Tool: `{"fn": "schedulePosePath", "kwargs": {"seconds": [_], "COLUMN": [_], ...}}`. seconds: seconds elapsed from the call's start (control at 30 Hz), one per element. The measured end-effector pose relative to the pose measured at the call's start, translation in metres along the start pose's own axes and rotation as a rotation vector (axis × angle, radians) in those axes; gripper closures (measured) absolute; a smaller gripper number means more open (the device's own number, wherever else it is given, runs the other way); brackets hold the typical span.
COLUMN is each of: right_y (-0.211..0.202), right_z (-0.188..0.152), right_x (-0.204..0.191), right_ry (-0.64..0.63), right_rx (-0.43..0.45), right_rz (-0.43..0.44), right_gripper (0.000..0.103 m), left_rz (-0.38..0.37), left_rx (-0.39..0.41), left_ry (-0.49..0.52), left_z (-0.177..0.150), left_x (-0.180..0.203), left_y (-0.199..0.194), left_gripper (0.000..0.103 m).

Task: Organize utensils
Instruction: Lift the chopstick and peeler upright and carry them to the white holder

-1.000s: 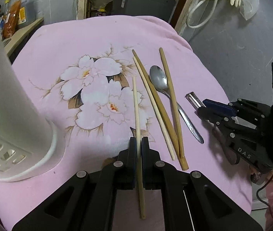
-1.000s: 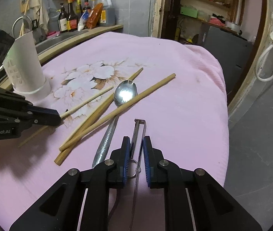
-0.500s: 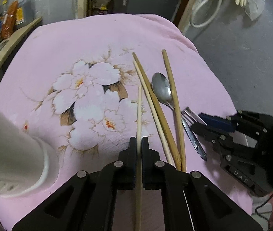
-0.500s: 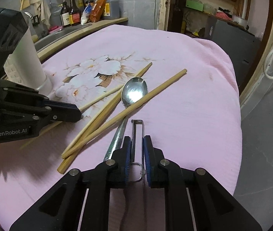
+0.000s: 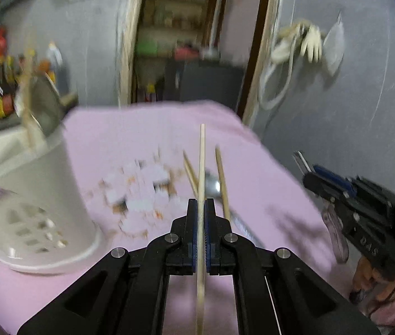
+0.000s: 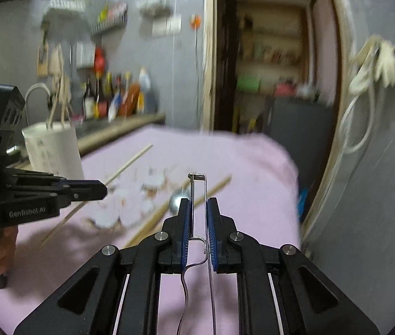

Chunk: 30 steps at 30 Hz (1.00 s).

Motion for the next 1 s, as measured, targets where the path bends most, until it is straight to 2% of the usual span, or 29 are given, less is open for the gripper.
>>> {"fn": "schedulePosePath", "kwargs": {"seconds": [0.17, 0.43, 0.5, 0.63, 0.77, 0.9, 1.0], "right_y": [-0.036, -0.068, -0.073, -0.074, -0.069, -0.052, -0.039], "right_z": [0.019, 0.068, 0.08, 0.098, 0.118, 0.141, 0.155], "right_x": [-0.012, -0.041, -0.05, -0.067, -0.083, -0.1, -0.115], "right_ry": [-0.019, -0.061, -0.077, -0.081, -0.043, 0.035, 0.081], "right_rx": [0.23, 0.509, 0.56, 0.629, 0.678, 0.689, 0.698], "right_rz": [-0.076, -0.085, -0.073, -0.038, 0.041, 0.166, 0.226], "right_gripper": [0.093, 0.093, 0.093, 0.093, 0.093, 0.093, 0.093], "left_rz": [0.05, 0.135, 0.151, 0.185, 0.234, 0.246, 0.264], "left_rx": [0.214, 0.54, 0.59, 0.656, 0.709, 0.724, 0.724], "left_ry": [0.026, 0.054, 0.056, 0.042, 0.026, -0.069, -0.133], "left_z": [0.013, 0.035, 0.042, 0.053, 0.062, 0.067, 0.069], "left_x": [0.008, -0.001, -0.009, -0.025, -0.049, -0.091, -0.119], "left_y": [-0.035, -0.095, -0.107, -0.132, -0.16, -0.175, -0.18], "left_gripper": [0.1, 0.1, 0.1, 0.1, 0.1, 0.1, 0.1]}}
Point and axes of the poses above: each gripper's, at about its wrist camera, not at the fingertips, and y roughly the way its jaws point, x to its right, z to its top, the point moved 4 cm from there along y, roughly the way its jaws point, and after that the axes turned 3 degrees about -z, right-handed, at the moved point
